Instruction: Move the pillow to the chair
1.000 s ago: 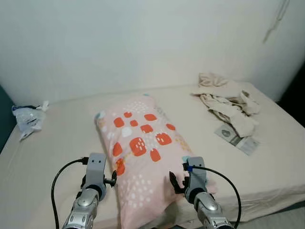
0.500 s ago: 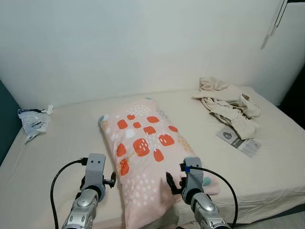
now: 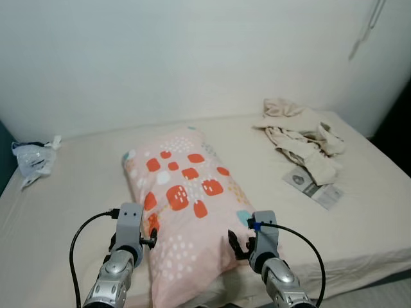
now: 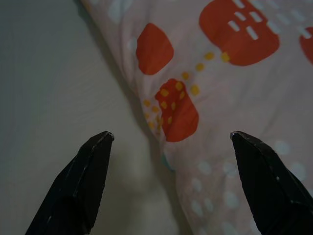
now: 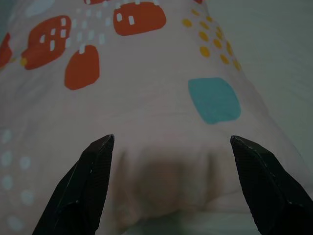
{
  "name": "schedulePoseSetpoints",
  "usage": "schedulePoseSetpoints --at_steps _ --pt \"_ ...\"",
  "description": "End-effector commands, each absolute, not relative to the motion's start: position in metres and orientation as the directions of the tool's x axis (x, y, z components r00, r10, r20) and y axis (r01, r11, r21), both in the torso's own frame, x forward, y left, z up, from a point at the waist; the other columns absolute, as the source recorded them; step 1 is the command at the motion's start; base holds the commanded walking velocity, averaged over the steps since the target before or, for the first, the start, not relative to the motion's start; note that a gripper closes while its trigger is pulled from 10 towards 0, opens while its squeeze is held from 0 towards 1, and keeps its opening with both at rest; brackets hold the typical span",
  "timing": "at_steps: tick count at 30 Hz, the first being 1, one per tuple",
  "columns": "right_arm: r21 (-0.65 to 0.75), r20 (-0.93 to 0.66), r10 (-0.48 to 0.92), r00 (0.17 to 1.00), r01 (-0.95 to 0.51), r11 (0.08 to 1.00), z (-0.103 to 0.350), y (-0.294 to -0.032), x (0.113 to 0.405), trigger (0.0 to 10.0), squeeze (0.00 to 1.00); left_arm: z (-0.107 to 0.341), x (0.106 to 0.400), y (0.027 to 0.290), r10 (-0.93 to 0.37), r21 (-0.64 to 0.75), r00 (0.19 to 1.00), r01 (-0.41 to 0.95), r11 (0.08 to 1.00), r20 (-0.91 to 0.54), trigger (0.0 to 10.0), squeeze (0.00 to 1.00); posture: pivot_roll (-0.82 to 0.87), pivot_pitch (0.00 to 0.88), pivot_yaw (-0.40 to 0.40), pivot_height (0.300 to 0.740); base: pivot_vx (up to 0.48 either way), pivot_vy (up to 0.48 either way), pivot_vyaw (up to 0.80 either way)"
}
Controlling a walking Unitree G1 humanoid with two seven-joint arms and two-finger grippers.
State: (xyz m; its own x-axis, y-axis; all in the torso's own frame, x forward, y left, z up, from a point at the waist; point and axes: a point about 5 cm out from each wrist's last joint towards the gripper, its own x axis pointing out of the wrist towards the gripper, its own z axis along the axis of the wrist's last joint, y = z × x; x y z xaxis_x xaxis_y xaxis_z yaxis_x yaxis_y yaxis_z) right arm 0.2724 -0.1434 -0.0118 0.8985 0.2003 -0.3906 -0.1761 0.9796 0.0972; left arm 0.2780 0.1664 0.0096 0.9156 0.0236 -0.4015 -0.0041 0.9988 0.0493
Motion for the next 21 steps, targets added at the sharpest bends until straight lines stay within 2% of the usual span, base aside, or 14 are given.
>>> schedulePoseSetpoints --at_steps 1,4,17,21 --pt "0.097 -0.412 0.228 0.882 -0.206 0.974 -0.0148 -0.1365 0.2703 10.0 0.00 0.0027 0.2730 0.1721 0.046 0.060 0.896 -0.022 0.998 -0.441 10.0 0.00 0.00 0.038 0.010 0.740 0.000 0.000 0.00" --pt "0.096 -0.416 0.249 0.875 -0.230 0.969 -0.0151 -0.1343 0.2701 10.0 0.00 0.0017 0.2724 0.1731 0.058 0.060 0.892 -0.035 0.998 -0.449 10.0 0.00 0.00 0.038 0.010 0.740 0.000 0.000 0.00" --pt "0.123 -0.405 0.271 0.873 -0.241 0.963 -0.0149 -0.1317 0.2689 10.0 0.00 0.0027 0.2745 0.1715 0.042 0.050 0.890 -0.021 0.999 -0.454 10.0 0.00 -0.01 0.040 0.021 0.740 0.000 0.000 0.79" --pt "0.135 -0.404 0.269 0.874 -0.234 0.963 -0.0145 -0.1321 0.2694 10.0 0.00 0.0038 0.2756 0.1710 0.043 0.049 0.892 -0.023 0.999 -0.449 10.0 0.00 -0.01 0.039 0.022 0.740 0.000 0.000 0.00"
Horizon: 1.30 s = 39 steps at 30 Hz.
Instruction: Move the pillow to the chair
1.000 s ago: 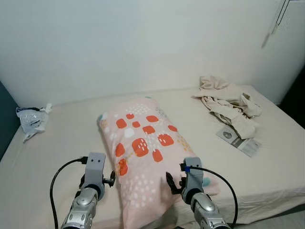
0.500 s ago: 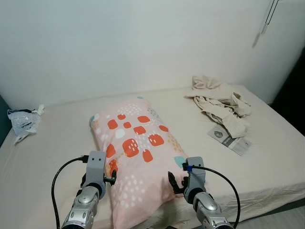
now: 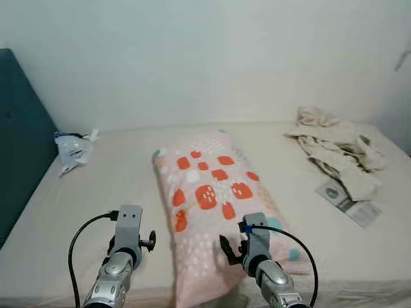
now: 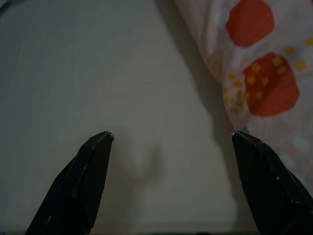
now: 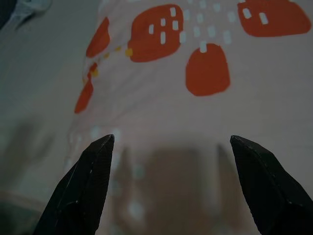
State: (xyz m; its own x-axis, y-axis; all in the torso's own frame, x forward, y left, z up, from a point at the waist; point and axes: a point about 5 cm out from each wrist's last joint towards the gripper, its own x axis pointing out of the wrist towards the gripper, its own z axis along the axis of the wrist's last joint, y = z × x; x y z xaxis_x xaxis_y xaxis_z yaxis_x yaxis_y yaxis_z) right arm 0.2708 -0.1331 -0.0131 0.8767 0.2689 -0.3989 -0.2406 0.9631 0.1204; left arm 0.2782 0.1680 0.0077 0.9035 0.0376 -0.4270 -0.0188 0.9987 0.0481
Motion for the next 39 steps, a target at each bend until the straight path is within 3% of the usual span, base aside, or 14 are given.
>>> schedulePoseSetpoints --at_steps 1,11,32,39 --pt "0.133 -0.405 0.270 0.874 -0.236 0.963 -0.0144 -0.1323 0.2697 10.0 0.00 0.0041 0.2761 0.1710 0.045 0.048 0.892 -0.026 0.999 -0.449 10.0 0.00 -0.01 0.038 0.021 0.740 0.000 0.000 0.00" --pt "0.135 -0.406 0.273 0.872 -0.238 0.962 -0.0142 -0.1314 0.2703 10.0 0.00 0.0034 0.2763 0.1715 0.055 0.067 0.888 -0.027 0.997 -0.457 10.0 0.00 -0.01 0.036 0.018 0.740 0.000 -0.273 0.00" --pt "0.149 -0.413 0.272 0.869 -0.230 0.962 -0.0166 -0.1324 0.2671 10.0 0.00 0.0034 0.2766 0.1693 0.037 0.051 0.886 -0.015 0.999 -0.463 10.0 0.00 -0.01 0.044 0.027 0.740 0.000 0.000 0.00" --pt "0.152 -0.412 0.270 0.870 -0.227 0.962 -0.0171 -0.1325 0.2662 10.0 0.00 0.0041 0.2768 0.1691 0.031 0.045 0.888 -0.012 0.999 -0.458 10.0 0.00 -0.02 0.045 0.031 0.740 0.000 0.454 0.00"
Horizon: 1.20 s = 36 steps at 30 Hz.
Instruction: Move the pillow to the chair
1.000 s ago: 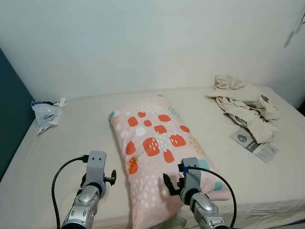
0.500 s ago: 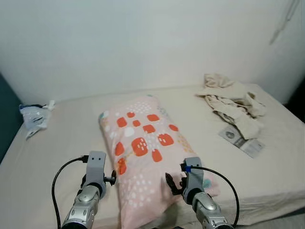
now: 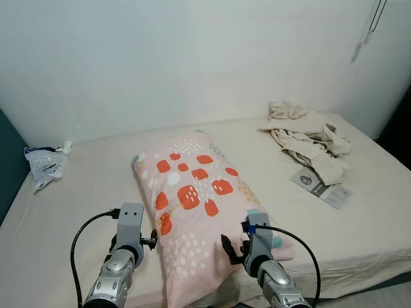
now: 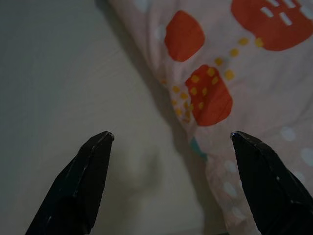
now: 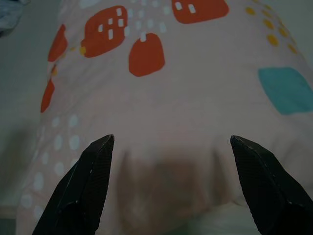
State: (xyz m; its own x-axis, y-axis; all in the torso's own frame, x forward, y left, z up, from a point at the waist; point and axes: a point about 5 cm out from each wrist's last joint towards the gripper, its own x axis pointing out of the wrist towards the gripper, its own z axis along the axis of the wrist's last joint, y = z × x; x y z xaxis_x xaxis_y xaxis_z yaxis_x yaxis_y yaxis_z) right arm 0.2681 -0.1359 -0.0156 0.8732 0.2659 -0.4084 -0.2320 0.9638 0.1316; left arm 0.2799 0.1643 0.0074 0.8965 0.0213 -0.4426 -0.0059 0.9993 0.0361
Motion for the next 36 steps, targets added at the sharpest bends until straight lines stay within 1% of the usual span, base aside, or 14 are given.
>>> schedulePoseSetpoints --at_steps 1,5,8,10,14,22,26,36 --pt "0.152 -0.412 0.270 0.870 -0.226 0.962 -0.0171 -0.1326 0.2661 10.0 0.00 0.0041 0.2768 0.1691 0.031 0.044 0.888 -0.012 0.999 -0.458 10.0 0.00 -0.02 0.045 0.031 0.740 0.000 0.480 0.00" --pt "0.152 -0.412 0.270 0.870 -0.226 0.962 -0.0173 -0.1327 0.2660 10.0 0.00 0.0044 0.2771 0.1692 0.031 0.044 0.889 -0.012 0.999 -0.457 10.0 0.00 -0.01 0.045 0.031 0.740 0.000 0.480 0.00" --pt "0.153 -0.413 0.270 0.870 -0.226 0.962 -0.0173 -0.1325 0.2660 10.0 0.00 0.0056 0.2779 0.1692 0.025 0.052 0.895 -0.002 0.999 -0.446 10.0 0.00 -0.01 0.044 0.031 0.740 0.000 0.000 0.00" --pt "0.154 -0.412 0.271 0.870 -0.227 0.962 -0.0173 -0.1323 0.2660 10.0 0.00 0.0065 0.2776 0.1663 0.005 0.055 0.896 0.022 0.998 -0.444 10.0 0.00 -0.01 0.044 0.031 0.740 0.000 -0.480 0.00" --pt "0.155 -0.411 0.273 0.870 -0.228 0.961 -0.0172 -0.1319 0.2660 10.0 0.00 0.0067 0.2772 0.1675 0.023 0.034 0.896 -0.009 0.999 -0.443 10.0 0.00 -0.01 0.044 0.031 0.740 0.000 -0.480 0.00" --pt "0.158 -0.411 0.274 0.870 -0.228 0.961 -0.0177 -0.1309 0.2652 10.0 0.00 0.0072 0.2766 0.1688 0.025 0.035 0.898 -0.010 0.999 -0.440 10.0 0.00 -0.01 0.046 0.032 0.740 0.000 -0.458 0.00" --pt "0.160 -0.413 0.273 0.869 -0.226 0.961 -0.0183 -0.1310 0.2644 10.0 0.00 0.0075 0.2771 0.1710 0.042 0.032 0.898 -0.031 0.999 -0.438 10.0 0.00 -0.01 0.046 0.034 0.740 0.000 0.000 0.00" --pt "0.147 -0.411 0.269 0.871 -0.228 0.962 -0.0180 -0.1312 0.2645 10.0 0.00 0.0078 0.2783 0.1705 0.043 0.036 0.898 -0.030 0.999 -0.438 10.0 0.00 -0.01 0.047 0.041 0.740 0.000 0.000 0.00"
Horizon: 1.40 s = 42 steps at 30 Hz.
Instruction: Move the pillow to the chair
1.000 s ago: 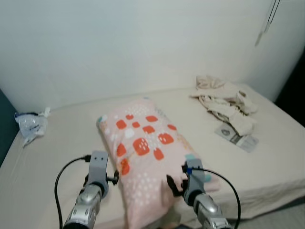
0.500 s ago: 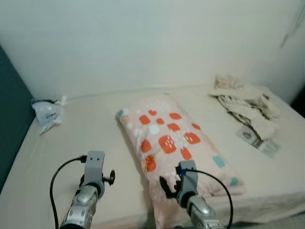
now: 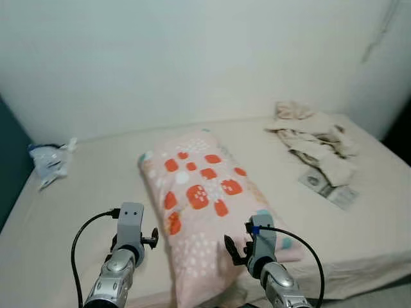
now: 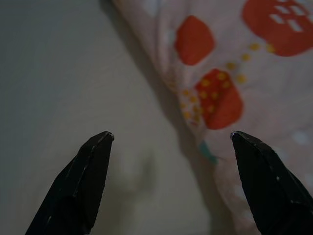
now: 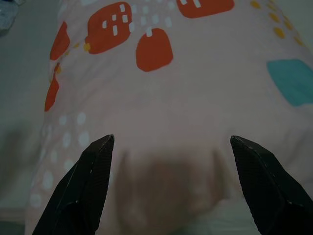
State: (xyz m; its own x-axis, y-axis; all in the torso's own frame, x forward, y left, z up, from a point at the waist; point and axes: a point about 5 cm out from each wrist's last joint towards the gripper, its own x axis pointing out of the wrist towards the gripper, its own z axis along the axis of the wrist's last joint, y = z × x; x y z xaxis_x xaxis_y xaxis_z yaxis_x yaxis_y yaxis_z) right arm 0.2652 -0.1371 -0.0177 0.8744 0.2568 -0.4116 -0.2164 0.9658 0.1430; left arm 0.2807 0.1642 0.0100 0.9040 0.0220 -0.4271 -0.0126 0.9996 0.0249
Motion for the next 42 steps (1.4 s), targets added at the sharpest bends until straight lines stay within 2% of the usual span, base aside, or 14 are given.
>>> schedulePoseSetpoints --at_steps 1,18,25,33,37,42 --pt "0.132 -0.412 0.277 0.868 -0.244 0.961 -0.018 -0.130 0.265 10.0 0.00 0.008 0.279 0.170 0.043 0.038 0.898 -0.029 0.999 -0.437 10.0 0.00 -0.01 0.047 0.041 0.740 0.000 0.000 0.45" --pt "0.120 -0.409 0.301 0.862 -0.276 0.954 -0.017 -0.129 0.264 10.0 0.00 0.008 0.281 0.167 0.049 0.045 0.889 -0.033 0.998 -0.455 10.0 0.00 -0.02 0.049 0.043 0.740 0.000 0.000 0.78" --pt "0.120 -0.410 0.289 0.865 -0.263 0.957 -0.018 -0.130 0.263 10.0 0.00 0.005 0.280 0.163 0.021 0.035 0.881 -0.005 0.999 -0.473 10.0 0.00 -0.02 0.050 0.046 0.740 0.000 0.000 0.80" --pt "0.116 -0.411 0.277 0.869 -0.251 0.961 -0.018 -0.131 0.264 10.0 0.00 0.004 0.281 0.159 -0.013 0.083 0.880 0.060 0.995 -0.475 10.0 0.00 -0.02 0.050 0.049 0.740 0.000 0.000 0.80" --pt "0.096 -0.406 0.268 0.873 -0.251 0.963 -0.016 -0.136 0.266 10.0 0.00 0.007 0.285 0.159 -0.033 0.088 0.891 0.081 0.993 -0.452 10.0 0.00 -0.03 0.055 0.029 0.740 0.000 0.000 0.78" --pt "0.115 -0.392 0.255 0.884 -0.229 0.967 -0.013 -0.140 0.269 10.0 0.00 0.010 0.286 0.159 -0.036 0.068 0.900 0.073 0.995 -0.434 10.0 0.00 -0.03 0.056 0.021 0.740 0.000 0.000 0.00"
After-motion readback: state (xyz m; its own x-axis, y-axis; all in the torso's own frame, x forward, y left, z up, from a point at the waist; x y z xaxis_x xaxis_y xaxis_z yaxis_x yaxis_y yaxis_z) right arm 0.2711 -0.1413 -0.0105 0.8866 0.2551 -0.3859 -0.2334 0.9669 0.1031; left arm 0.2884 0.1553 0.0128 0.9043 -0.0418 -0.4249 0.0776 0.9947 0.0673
